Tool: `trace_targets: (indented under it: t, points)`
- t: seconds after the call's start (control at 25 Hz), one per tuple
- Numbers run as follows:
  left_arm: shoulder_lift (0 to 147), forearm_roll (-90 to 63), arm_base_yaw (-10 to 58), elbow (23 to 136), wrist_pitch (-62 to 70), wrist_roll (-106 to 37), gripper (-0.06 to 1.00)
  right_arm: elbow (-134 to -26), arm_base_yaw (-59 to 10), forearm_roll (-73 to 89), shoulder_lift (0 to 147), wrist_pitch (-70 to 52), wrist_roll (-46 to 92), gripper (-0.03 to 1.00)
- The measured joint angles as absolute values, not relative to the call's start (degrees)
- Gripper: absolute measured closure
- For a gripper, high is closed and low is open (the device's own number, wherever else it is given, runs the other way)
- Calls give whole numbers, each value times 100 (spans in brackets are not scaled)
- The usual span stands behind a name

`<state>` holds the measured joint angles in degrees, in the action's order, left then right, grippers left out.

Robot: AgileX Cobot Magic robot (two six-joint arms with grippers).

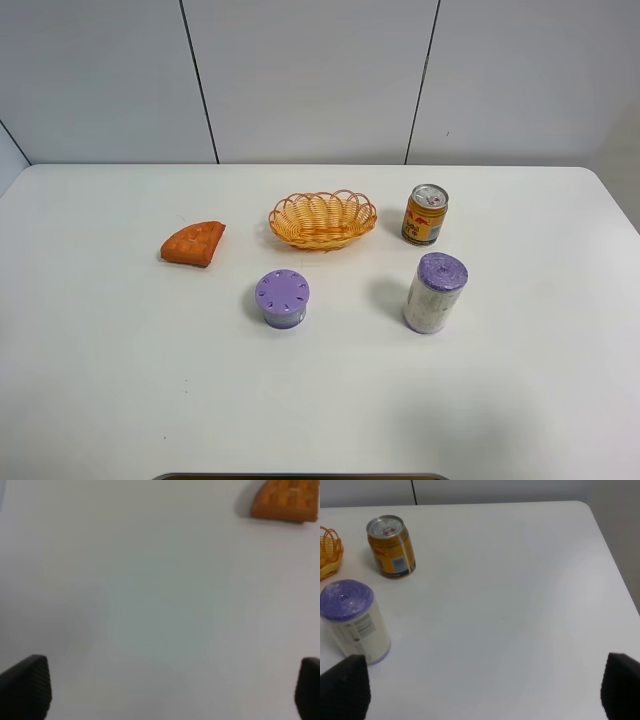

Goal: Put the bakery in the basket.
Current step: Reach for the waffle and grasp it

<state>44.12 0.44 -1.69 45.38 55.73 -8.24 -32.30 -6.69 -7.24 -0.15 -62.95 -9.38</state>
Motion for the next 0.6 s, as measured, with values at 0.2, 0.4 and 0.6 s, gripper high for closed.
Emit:
trace_targets:
  t: [0.2, 0.4, 0.6]
  points:
    - [5783, -407, -169, 5310, 5471, -1324, -5, -3230, -669, -724, -15, -6295, -938, 6]
    - [6963, -815, -169, 5985, 5451, -1907, -5, -3230, -669, -724, -15, -6295, -938, 6]
    - [7814, -1128, -169, 6532, 5434, -2469, -5, -3230, -669, -724, -15, -6295, -938, 6]
